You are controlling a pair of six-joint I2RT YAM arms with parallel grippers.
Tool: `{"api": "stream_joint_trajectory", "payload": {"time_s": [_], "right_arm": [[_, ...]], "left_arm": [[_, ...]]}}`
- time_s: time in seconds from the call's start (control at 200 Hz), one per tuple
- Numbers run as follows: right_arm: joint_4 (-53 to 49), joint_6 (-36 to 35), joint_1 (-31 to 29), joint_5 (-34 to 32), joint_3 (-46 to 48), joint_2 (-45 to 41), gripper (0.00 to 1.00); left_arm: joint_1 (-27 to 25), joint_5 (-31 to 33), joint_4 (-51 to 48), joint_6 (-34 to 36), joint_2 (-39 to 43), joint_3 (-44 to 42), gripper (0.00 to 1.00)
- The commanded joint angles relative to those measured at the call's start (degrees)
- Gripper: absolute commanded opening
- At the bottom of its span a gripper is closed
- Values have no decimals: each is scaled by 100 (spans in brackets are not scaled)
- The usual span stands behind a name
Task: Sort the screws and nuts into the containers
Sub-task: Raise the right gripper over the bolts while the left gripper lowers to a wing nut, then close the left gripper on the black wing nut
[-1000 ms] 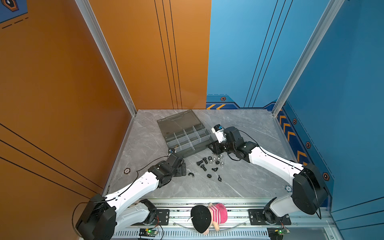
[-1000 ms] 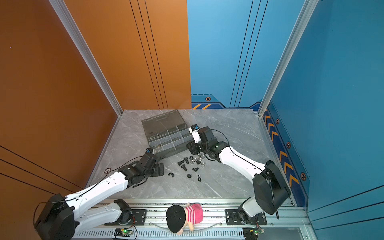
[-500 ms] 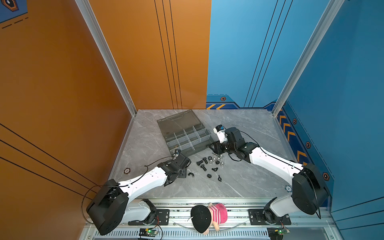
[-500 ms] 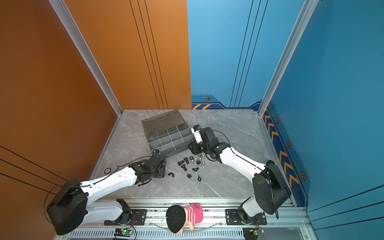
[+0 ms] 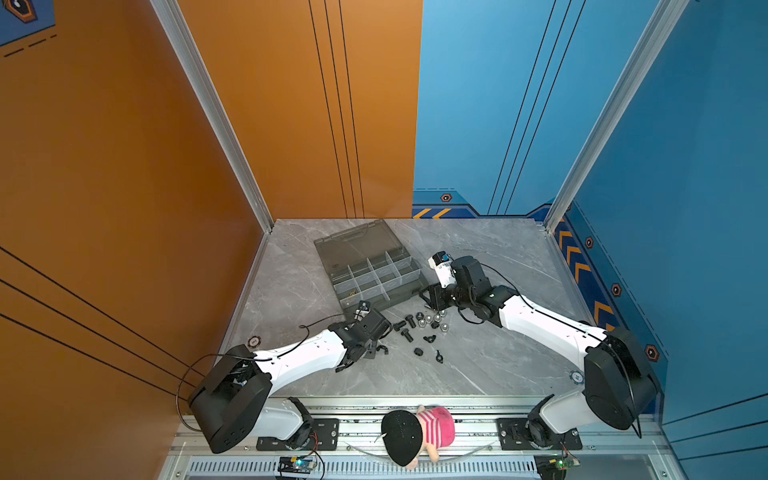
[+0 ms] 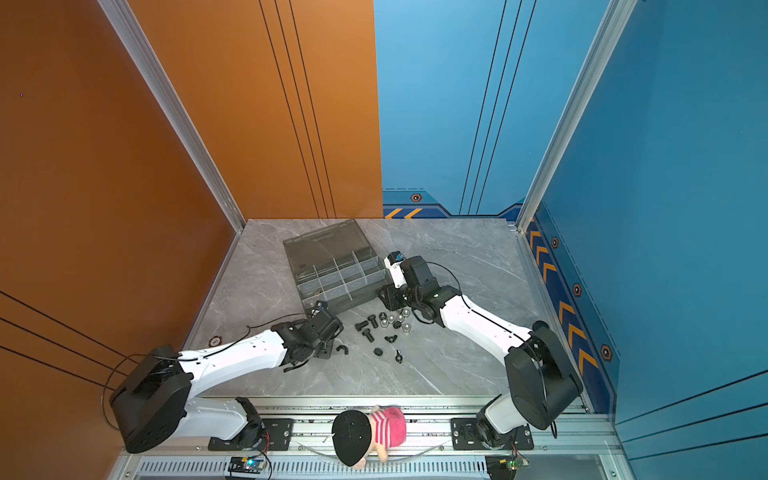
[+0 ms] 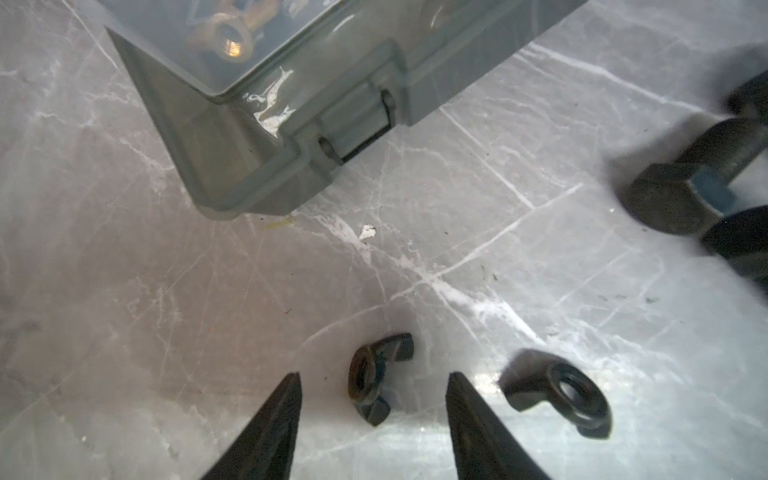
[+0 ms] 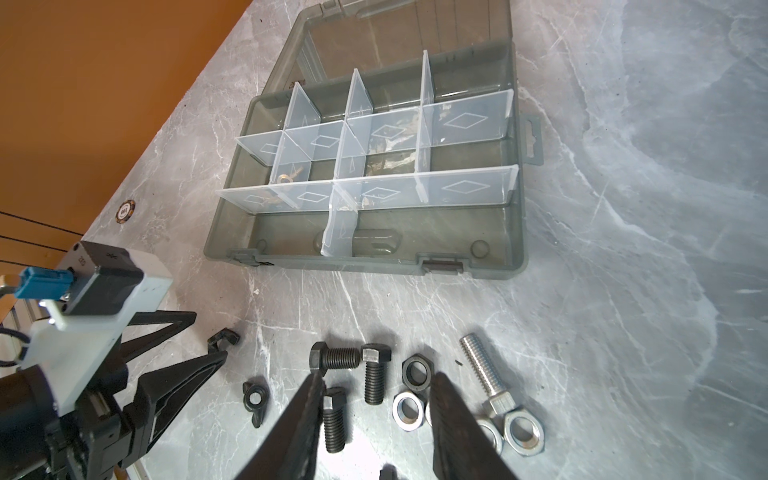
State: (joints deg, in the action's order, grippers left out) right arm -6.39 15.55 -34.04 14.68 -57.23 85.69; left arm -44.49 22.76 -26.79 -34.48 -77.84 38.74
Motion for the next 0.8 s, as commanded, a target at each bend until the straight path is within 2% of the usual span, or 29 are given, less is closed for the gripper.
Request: {"api": "stream_joint_trajectory", "payload": {"time_s": [0.0,0.415,0.796], "right_arm": [[123,136,33,-135,79,-124,45],[147,204,38,-125,116,-105,45],[160,220,46,-124,104,-52,45]], "left_arm": [[-49,176,-239,-71,-11,75,57],[-54,33,-242,-51,-143,90,50],[-60,-69,-160,-43,-380,125,47]]}}
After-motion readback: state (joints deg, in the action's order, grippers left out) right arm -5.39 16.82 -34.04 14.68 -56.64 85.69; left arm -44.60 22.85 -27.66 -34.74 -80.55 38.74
